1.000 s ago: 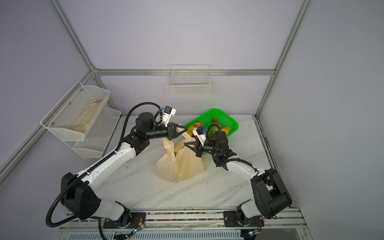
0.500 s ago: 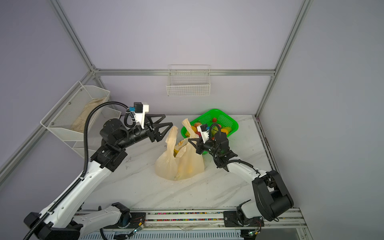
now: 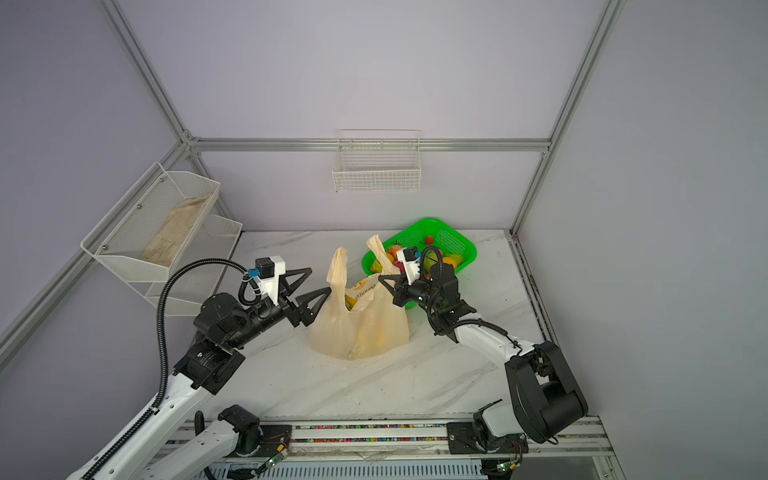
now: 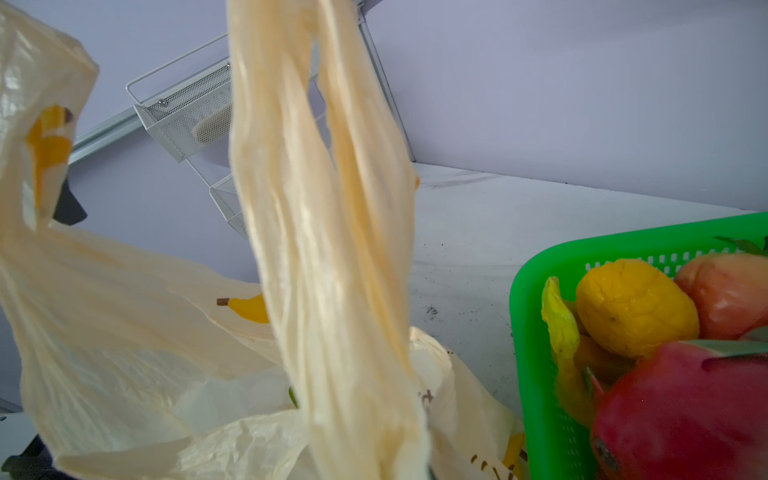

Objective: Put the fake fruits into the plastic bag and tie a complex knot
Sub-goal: 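Open the left gripper and draw it back toward the robot, then move the left gripper to the bag neck and grasp it beside the right gripper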

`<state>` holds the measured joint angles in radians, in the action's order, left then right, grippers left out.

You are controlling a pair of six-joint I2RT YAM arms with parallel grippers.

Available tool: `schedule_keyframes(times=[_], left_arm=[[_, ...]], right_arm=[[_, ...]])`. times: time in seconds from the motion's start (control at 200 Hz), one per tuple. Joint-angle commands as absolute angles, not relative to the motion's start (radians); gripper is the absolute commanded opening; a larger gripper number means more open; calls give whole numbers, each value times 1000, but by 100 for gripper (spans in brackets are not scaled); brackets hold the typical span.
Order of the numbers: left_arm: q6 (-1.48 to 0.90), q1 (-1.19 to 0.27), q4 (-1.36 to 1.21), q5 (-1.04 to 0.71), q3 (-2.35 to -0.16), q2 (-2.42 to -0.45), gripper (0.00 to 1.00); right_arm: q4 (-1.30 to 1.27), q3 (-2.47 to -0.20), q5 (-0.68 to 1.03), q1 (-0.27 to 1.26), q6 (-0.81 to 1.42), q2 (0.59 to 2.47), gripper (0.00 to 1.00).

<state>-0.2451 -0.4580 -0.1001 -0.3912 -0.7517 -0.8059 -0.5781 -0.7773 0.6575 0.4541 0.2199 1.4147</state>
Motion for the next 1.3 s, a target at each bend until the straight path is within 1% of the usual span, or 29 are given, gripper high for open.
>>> schedule_keyframes(times=[0.0, 0.11, 0.195, 0.32, 0.405, 0.485, 0.57, 0.73, 0.895, 0.975, 1.015, 1.14, 1.295], left_arm=[[-119, -453, -256, -461, -716, -854, 89], [-49, -453, -243, -521, -762, -930, 87], [-39, -453, -239, -577, -795, -974, 80], [-22, -453, -240, -615, -815, -1013, 62], [-13, -452, -237, -618, -819, -1033, 47], [-1, -453, -228, -614, -831, -1047, 30], [44, -453, -184, -619, -853, -1056, 22], [182, -453, -53, -646, -913, -1069, 11], [383, -453, 143, -749, -1019, -1131, 5], [479, -453, 274, -766, -1098, -1180, 2], [524, -453, 339, -766, -1143, -1204, 0], [649, -453, 514, -774, -1282, -1283, 0], [788, -453, 682, -772, -1424, -1366, 0]], right_arm=[[-553, -813, 665, 450, 213, 1414, 0], [-535, -809, 658, 451, 199, 1394, 0], [-517, -802, 642, 450, 183, 1378, 0], [-509, -793, 634, 449, 172, 1378, 0], [-506, -796, 635, 450, 165, 1350, 0], [-495, -800, 643, 451, 151, 1350, 0], [-479, -804, 648, 450, 127, 1344, 0], [-414, -831, 679, 446, 59, 1332, 0], [-328, -903, 834, 445, -19, 1381, 0], [-265, -944, 911, 444, -82, 1419, 0], [-247, -958, 924, 444, -100, 1429, 0], [-179, -998, 948, 442, -166, 1459, 0], [-170, -1018, 957, 434, -174, 1484, 0]])
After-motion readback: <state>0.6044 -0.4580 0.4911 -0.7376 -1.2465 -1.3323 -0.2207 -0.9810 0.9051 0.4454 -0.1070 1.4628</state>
